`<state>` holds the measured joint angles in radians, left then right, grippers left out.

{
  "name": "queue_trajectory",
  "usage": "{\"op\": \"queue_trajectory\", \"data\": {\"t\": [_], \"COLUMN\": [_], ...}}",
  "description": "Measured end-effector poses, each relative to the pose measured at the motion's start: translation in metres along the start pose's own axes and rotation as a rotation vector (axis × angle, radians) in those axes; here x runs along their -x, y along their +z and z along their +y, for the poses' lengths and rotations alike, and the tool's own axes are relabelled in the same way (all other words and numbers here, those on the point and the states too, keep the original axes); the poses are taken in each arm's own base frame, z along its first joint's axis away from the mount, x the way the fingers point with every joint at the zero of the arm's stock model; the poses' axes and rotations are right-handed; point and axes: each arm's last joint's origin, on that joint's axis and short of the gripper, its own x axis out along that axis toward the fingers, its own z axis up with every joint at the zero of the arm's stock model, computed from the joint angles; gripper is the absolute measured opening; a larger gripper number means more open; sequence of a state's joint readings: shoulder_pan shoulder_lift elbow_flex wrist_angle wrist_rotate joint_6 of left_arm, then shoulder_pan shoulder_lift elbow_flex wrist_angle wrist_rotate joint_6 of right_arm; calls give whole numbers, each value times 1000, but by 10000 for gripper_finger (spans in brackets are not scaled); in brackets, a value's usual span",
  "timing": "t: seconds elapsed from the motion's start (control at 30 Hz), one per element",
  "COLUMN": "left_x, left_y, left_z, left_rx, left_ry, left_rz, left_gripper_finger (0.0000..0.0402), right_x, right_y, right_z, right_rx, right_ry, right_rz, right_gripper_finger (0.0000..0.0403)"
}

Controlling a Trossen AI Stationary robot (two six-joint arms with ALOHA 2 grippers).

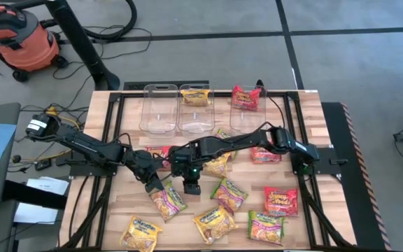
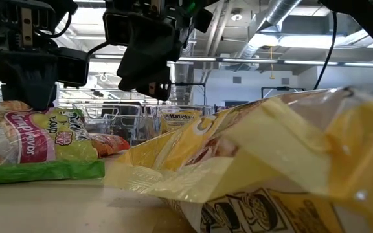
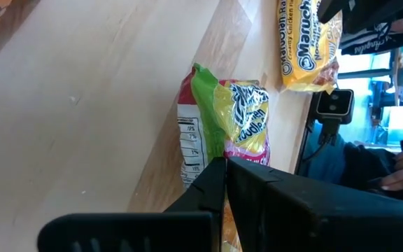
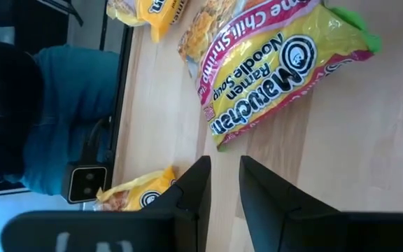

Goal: Sort Maruchan noodles
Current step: Put the green noodle pack into the left transparent bin

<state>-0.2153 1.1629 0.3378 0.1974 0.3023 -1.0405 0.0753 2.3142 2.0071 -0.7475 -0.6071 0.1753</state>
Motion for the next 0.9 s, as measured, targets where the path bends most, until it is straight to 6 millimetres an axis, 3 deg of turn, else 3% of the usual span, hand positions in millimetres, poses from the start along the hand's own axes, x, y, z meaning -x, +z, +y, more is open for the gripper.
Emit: {"op": "queue_trajectory", "data": {"t": [0.27,0.6,0.77,0.9], "left_x": [0,1,2,4], "left_y": [1,3,8,15], "left_z": [1,2,5,-1], "left_rx": [-47,-52,-65,-145], "left_ry": [15,34,26,1], "left_rz": [-24,-44,-48,-77], "left_gripper_finger": [12,87,96,96], "right_x": [4,13,19,37], "right_y": [1,1,-1,1], "right_z": [-6,-15,-18,-7], "right_rx": [-11,-43,-75,-61], "right_ry": [-6,-16,81,148], "right_rz": [-8,-4,27,12], "right_gripper_finger": [101,101,101,101]}}
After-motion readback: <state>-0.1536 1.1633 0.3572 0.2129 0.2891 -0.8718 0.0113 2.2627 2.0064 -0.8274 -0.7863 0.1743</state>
